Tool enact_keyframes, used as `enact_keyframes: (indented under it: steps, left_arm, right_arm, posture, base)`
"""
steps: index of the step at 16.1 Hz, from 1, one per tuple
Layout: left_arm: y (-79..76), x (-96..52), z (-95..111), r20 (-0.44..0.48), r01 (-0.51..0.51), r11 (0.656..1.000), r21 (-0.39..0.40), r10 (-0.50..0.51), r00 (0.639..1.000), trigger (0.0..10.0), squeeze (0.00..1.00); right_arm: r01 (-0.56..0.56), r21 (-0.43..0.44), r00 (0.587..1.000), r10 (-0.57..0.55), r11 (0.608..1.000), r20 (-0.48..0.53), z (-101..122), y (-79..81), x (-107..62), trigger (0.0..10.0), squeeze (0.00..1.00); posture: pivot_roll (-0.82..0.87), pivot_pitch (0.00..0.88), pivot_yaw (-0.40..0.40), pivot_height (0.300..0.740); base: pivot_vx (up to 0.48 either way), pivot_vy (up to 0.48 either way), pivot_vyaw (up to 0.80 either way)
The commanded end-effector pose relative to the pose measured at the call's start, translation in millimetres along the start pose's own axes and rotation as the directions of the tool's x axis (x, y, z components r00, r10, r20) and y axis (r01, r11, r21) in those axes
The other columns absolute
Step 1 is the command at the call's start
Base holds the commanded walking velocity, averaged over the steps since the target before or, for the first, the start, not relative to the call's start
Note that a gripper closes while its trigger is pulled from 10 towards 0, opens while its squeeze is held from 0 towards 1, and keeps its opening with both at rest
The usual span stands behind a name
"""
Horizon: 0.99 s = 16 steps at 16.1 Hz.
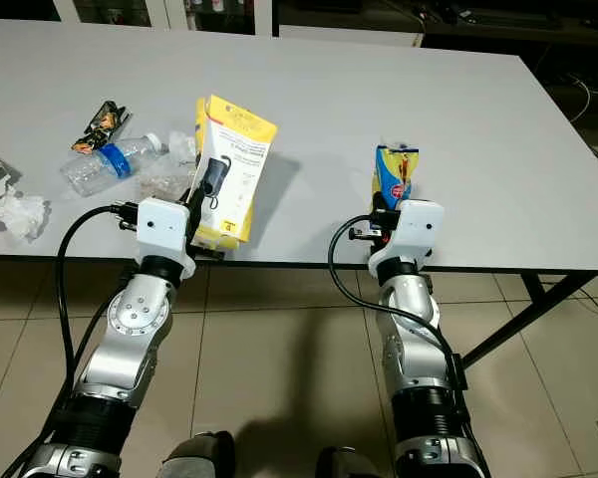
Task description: Picking trash to rubbish bin
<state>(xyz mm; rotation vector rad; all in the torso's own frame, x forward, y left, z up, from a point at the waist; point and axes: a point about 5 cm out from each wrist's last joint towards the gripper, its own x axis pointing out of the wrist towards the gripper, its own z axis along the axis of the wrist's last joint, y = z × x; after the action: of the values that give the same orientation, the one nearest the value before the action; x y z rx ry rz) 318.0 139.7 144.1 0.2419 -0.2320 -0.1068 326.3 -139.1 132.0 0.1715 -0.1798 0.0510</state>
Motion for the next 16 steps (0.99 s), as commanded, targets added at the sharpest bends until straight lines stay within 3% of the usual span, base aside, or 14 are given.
enact_keyframes:
  steps: [1, 9, 16]
  left_arm:
    - [-3.6, -1.6, 2.7, 0.01, 0.007, 1.0, -0.001, -0.007, 1.0, 10.0, 0.0]
    - [-4.4, -0.9, 3.0, 0.011, 0.006, 1.0, -0.002, -0.006, 1.0, 10.0, 0.0]
    - [-5.7, -0.6, 3.0, 0.009, 0.002, 1.0, -0.006, -0.002, 1.0, 10.0, 0.0]
  right_arm:
    - [0.01, -0.004, 1.0, -0.01, 1.0, 0.0, 1.9, -3.0, -2.1, 10.0, 0.0]
    - [0.012, -0.009, 1.0, -0.012, 1.0, -0.002, 2.2, -4.3, -1.4, 10.0, 0.0]
    - [0.01, -0.013, 1.0, -0.01, 1.0, -0.006, 2.4, -5.5, -1.5, 10.0, 0.0]
  posture:
    - [0.02, 0.089, -0.051, 0.74]
    - [0.02, 0.083, -0.054, 0.74]
    - [0.01, 0.091, -0.062, 0.74]
  base:
    - [0.0, 0.0, 0.0]
    - [0.0, 0.0, 0.0]
    - [-0.27, 0.0, 0.0]
